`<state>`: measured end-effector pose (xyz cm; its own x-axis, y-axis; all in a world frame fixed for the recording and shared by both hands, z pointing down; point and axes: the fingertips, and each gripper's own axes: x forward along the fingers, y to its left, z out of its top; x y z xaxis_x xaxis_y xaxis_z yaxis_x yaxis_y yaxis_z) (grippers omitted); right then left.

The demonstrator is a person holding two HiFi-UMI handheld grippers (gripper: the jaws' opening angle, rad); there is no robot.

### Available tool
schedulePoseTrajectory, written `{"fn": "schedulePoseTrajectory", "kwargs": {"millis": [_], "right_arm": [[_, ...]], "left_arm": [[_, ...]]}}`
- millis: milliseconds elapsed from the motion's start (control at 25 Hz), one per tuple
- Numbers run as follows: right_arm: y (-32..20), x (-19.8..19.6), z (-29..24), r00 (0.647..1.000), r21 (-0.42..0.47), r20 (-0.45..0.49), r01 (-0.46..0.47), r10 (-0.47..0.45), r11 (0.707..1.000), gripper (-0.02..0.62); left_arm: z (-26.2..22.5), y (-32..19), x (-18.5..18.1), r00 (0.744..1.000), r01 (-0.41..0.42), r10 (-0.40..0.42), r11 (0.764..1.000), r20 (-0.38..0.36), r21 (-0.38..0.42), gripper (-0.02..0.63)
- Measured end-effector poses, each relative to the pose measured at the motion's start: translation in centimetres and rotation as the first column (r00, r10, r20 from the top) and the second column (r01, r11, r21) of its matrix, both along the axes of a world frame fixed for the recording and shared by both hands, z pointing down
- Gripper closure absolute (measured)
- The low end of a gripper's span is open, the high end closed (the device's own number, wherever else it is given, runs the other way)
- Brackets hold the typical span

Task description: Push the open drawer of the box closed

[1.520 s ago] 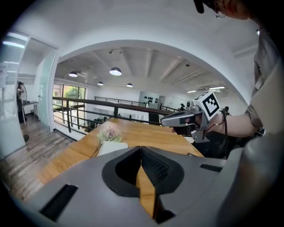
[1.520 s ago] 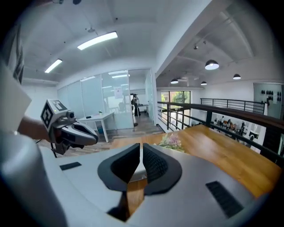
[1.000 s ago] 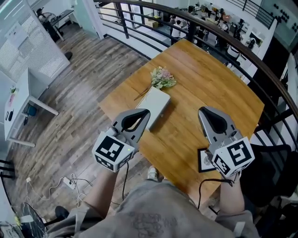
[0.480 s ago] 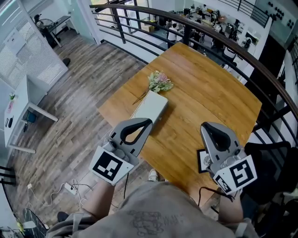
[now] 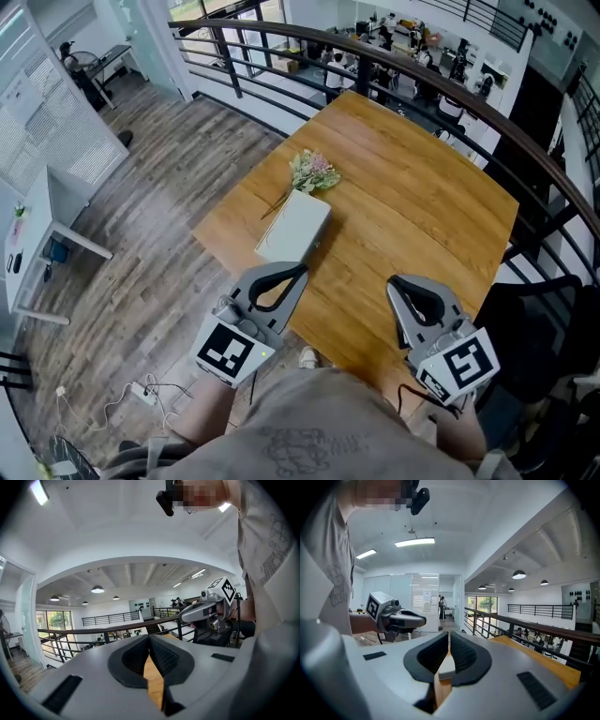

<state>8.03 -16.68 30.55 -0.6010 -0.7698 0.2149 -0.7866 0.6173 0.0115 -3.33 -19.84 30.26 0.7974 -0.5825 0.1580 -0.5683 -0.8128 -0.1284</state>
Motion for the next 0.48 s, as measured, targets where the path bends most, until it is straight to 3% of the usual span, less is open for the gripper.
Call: {"fn": "schedulePoseTrajectory", "kwargs": {"millis": [480], "right_arm": [[0.8, -0.2, -0.4, 1.0, -0.001, -0.004, -0.008, 0.008, 1.0, 0.555]], "left_arm": [[-0.5, 1.4, 0.9, 1.0, -0.025, 0.024, 0.999, -0.018, -0.026, 0.591]]}}
